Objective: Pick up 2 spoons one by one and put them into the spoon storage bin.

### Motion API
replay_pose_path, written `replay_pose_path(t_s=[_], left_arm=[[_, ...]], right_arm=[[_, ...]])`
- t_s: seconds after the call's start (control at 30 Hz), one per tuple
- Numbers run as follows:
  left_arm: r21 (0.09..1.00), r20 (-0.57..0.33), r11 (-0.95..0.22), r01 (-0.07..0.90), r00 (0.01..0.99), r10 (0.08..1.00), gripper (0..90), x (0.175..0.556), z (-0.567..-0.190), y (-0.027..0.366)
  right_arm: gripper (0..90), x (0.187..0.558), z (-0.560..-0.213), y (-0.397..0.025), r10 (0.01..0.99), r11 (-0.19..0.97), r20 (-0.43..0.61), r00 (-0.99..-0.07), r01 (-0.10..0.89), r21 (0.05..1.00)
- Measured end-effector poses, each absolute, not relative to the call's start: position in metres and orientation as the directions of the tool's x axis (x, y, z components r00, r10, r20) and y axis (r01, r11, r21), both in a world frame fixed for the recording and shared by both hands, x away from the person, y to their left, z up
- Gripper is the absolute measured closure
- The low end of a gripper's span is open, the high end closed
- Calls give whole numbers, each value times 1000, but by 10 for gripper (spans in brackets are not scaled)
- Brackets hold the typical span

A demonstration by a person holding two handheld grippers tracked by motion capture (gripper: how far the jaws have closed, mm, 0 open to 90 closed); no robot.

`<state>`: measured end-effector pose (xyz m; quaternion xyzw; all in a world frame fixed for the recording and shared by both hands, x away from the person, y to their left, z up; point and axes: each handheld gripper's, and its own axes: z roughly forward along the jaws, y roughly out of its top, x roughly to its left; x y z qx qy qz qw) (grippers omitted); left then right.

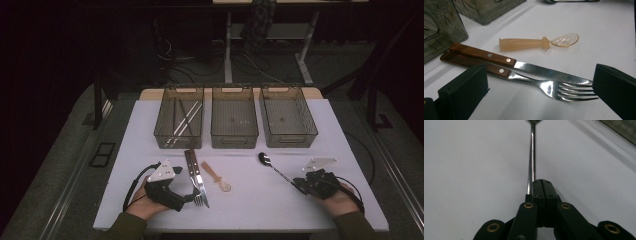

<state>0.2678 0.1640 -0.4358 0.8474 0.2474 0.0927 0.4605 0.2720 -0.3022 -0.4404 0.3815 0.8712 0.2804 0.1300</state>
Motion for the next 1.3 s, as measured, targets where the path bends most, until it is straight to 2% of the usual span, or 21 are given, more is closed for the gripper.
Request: replay_pose_path(t_s=[0.07,0.47,0.8,1.3], left_arm=[[826,-70,-454,333,861,504,0,268,-436,164],[824,-69,-458,335,860,505,0,268,-436,163],[823,-72,-456,338,859,507,0,268,-436,164],[821,-78,-456,344,858,507,0,269,-438,164]], right_arm=[[893,275,-441,-307,751,522,15,-660,608,598],[893,268,-436,-289,714,551,7,-700,567,612],[893,274,-437,-269,696,606,-68,-715,535,588],[893,346,-435,-251,755,513,-31,-655,561,650]])
